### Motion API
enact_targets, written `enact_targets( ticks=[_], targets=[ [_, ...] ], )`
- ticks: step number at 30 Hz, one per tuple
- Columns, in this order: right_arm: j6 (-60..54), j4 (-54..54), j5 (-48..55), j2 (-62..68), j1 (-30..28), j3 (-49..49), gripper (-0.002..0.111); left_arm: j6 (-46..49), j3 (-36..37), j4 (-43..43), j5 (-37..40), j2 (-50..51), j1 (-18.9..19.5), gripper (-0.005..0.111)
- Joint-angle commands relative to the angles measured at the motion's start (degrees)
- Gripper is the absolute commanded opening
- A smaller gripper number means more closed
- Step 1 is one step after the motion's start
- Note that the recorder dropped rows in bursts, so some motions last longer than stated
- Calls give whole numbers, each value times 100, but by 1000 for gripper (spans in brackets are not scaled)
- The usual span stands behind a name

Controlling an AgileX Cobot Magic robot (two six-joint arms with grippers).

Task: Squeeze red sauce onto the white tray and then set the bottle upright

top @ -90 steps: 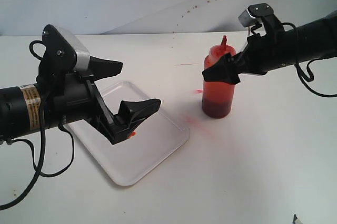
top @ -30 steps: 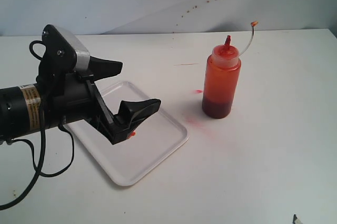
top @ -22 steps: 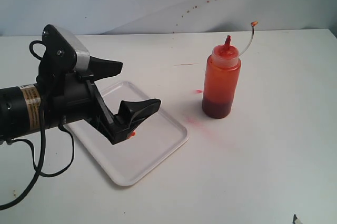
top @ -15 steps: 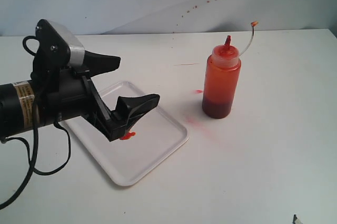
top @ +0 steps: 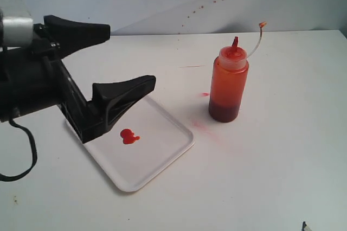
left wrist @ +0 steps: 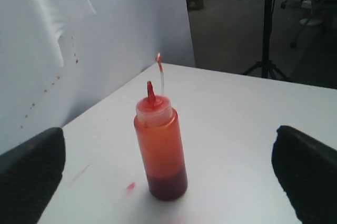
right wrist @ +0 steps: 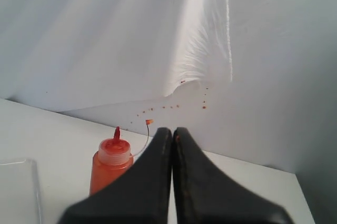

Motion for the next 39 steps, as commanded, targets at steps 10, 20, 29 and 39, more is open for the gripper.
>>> enact_targets(
  ticks=[10,20,29,39],
  targets=[
    [27,97,-126,-34,-6,54,0,-374,-28,-17,-131,-1369,-16,104],
    [27,97,-126,-34,-6,54,0,-399,-28,-17,-131,-1745,-16,104],
    [40,97,-127,-34,-6,54,0,-399,-28,1,-131,-1726,-16,83],
    [40,97,-127,-34,-6,54,0,-354,-28,68,-106,-1726,-16,0]
  ],
)
